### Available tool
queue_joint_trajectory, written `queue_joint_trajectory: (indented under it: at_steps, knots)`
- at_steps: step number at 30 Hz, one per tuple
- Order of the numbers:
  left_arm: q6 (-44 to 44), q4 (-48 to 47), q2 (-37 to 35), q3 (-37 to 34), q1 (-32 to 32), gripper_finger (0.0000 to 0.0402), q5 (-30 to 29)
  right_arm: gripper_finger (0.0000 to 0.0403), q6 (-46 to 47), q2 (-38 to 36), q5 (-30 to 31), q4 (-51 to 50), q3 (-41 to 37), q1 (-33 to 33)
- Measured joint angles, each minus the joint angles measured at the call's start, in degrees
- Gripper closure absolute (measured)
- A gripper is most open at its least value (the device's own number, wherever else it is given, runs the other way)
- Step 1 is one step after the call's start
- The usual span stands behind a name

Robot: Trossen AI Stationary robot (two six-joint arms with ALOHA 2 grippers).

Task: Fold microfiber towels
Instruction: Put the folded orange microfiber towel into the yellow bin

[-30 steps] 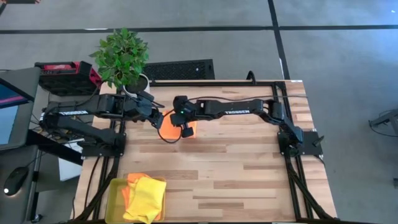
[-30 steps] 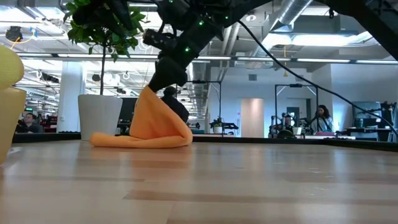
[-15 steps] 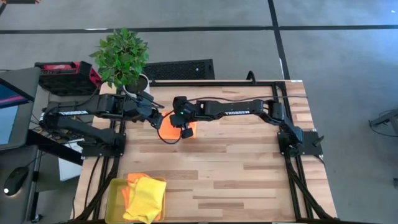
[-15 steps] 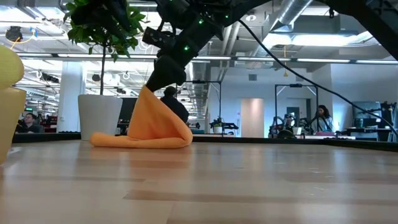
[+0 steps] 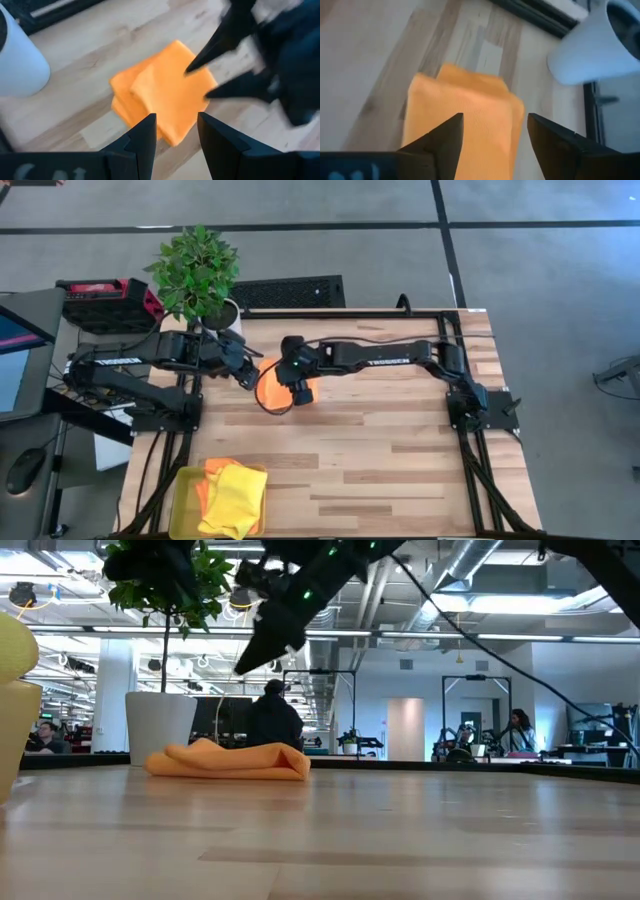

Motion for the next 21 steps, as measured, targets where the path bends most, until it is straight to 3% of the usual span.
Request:
queue_joint_trajectory:
  at_steps: [6,13,18,21]
  knots:
    - [4.78,-1.54,0.51,-1.14,-1.24,0.0267,2.29,0.0159,6.56,-6.16,-0.05,-10.24,0.0,-0.43]
    - [15.95,3.69,0.56,-10.01,-2.57,0.0267,9.83,0.0159,9.24,-13.1,-0.04,-21.51,0.04,-1.4]
    - [28.91,18.21,0.55,-18.69,-3.1,0.0267,16.89,0.0159,10.06,-17.12,-0.07,-26.28,0.04,-1.29]
    - [32.27,28.56,0.52,-24.36,-3.08,0.0267,17.84,0.0159,10.06,-18.77,-0.05,-27.41,0.04,-1.16]
